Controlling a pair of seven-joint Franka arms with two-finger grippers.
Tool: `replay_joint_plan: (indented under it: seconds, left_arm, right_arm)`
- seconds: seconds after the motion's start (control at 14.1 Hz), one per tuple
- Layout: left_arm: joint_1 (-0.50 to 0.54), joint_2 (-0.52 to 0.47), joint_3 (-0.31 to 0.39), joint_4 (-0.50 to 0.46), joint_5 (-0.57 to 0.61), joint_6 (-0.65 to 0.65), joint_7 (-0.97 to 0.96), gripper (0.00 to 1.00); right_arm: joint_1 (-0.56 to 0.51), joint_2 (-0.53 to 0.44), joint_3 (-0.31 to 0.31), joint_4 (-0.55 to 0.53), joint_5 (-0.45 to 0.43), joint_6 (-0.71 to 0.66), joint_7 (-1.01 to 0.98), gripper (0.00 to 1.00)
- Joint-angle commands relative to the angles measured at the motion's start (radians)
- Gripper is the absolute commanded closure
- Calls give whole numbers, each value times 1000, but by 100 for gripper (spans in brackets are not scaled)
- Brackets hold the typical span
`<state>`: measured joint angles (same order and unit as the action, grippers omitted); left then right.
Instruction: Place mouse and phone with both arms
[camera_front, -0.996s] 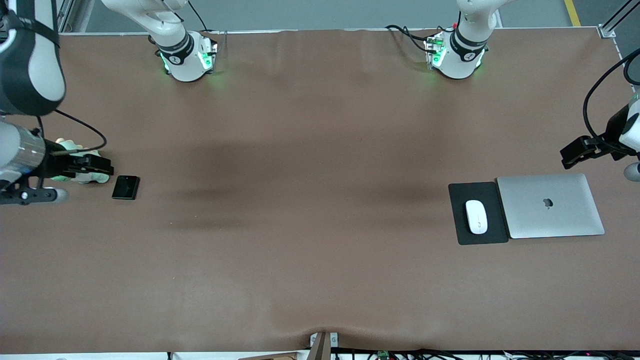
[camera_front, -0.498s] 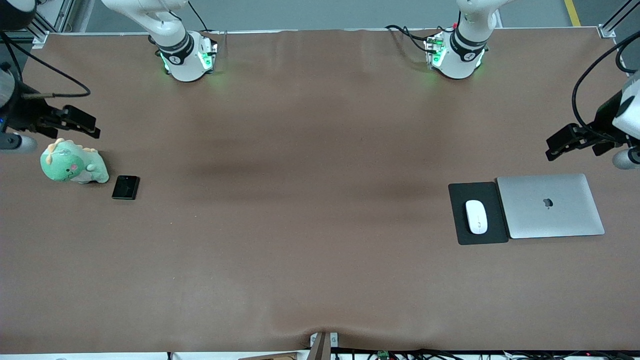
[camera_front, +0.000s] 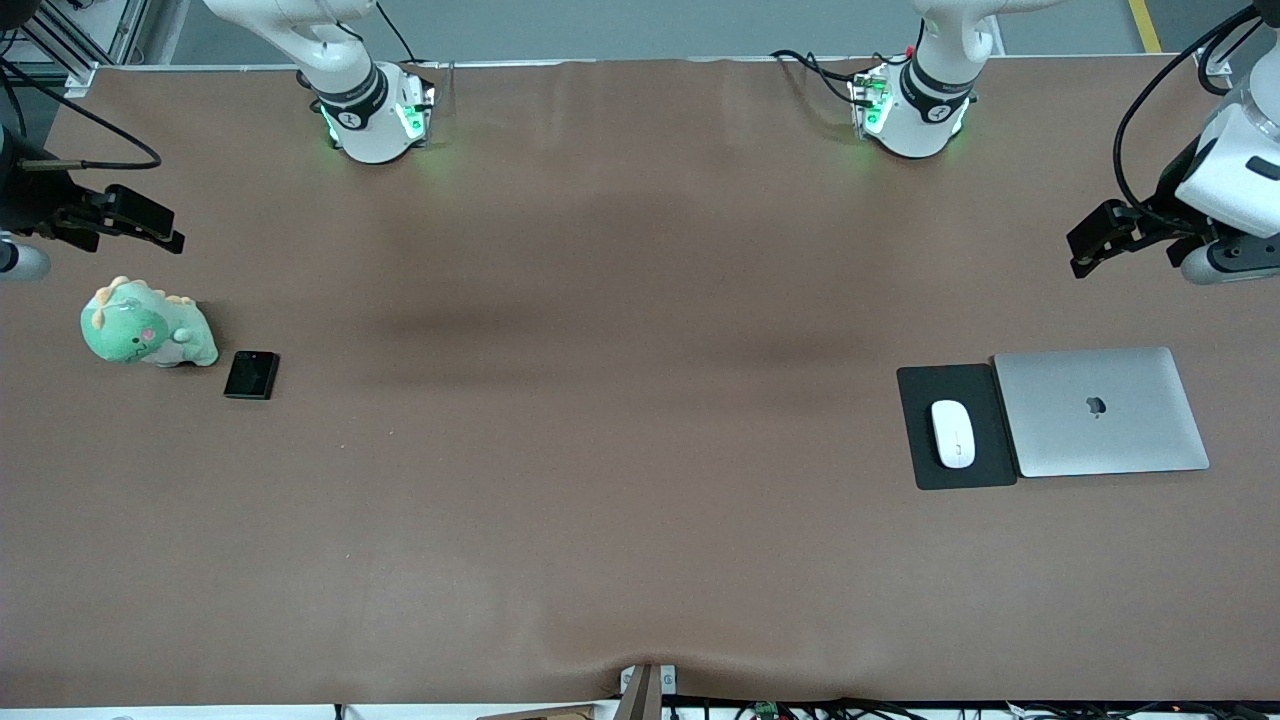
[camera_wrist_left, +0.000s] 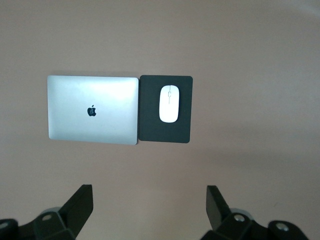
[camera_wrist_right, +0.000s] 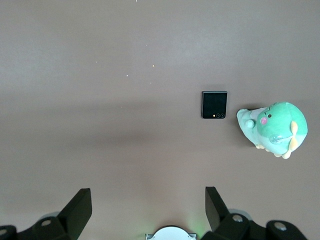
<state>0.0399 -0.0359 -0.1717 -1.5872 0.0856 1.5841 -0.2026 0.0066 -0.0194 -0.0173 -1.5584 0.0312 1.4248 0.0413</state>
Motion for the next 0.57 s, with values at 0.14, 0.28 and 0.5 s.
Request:
replay_joint_plan:
  seconds: [0.14, 0.28, 0.5]
  left_arm:
    - [-52, -71, 66, -42, -20, -42, 26, 0]
    - [-48, -71, 64, -39, -21, -49, 28, 0]
    - [-52, -68, 63, -34, -21, -56, 54, 0]
  right_arm:
    - [-17, -8, 13, 32, -2, -21, 2, 0]
    - [-14, -8, 14, 34, -4, -27, 12, 0]
    - [-17, 3, 14, 72, -16, -24, 14, 0]
